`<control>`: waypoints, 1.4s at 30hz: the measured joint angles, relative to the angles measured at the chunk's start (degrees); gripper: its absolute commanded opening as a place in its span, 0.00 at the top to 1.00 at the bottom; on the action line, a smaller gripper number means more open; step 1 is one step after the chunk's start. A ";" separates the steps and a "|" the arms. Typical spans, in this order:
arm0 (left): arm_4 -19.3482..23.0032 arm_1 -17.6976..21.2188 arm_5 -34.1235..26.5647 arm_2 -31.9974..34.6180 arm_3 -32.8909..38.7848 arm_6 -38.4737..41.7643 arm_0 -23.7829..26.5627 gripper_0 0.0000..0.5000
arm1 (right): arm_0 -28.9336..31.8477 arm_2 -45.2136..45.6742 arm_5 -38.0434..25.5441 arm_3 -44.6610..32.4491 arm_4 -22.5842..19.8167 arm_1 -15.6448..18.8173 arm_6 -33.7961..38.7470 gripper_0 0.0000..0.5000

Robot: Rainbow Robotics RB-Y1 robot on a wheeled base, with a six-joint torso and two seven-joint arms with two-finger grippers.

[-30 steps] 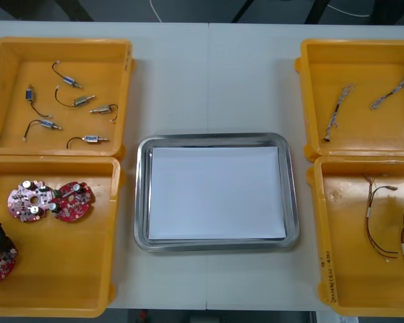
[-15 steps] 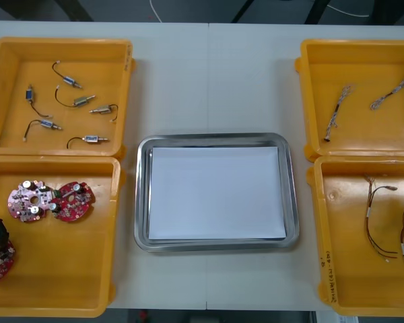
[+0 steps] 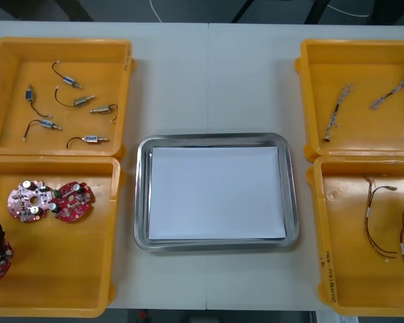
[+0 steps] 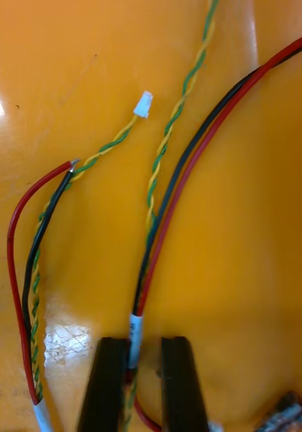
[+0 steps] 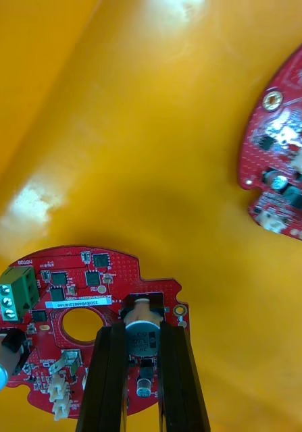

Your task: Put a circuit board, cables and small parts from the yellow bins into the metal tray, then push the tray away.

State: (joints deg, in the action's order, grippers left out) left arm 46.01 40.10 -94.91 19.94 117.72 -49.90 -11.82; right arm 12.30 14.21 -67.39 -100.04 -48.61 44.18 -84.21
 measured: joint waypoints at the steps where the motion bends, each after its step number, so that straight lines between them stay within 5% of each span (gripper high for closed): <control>1: 0.14 0.05 -0.42 0.49 0.47 0.00 0.04 1.00 | 0.00 0.00 0.05 0.01 -0.21 0.00 0.00 1.00; 10: 0.88 1.41 -5.25 1.45 3.88 0.00 1.97 1.00 | 0.00 0.57 -0.89 -1.11 -1.20 -0.01 0.00 1.00; 20: 2.72 4.19 -10.02 0.52 8.26 0.00 9.05 1.00 | 0.00 10.77 -15.63 -13.12 -6.25 -0.47 -0.01 1.00; 36: 5.89 7.37 -10.24 -16.89 8.31 0.00 26.47 1.00 | 0.01 18.75 -29.88 -28.39 -10.79 5.88 0.01 1.00; 42: 7.13 7.39 -10.25 -22.99 8.31 0.00 32.04 1.00 | -0.02 22.18 -33.81 -30.88 -16.80 8.73 0.03 1.00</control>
State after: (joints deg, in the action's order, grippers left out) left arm 53.14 47.49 -105.16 -3.05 126.03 -49.90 20.22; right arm 12.28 36.39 -101.20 -130.92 -65.41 52.91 -84.18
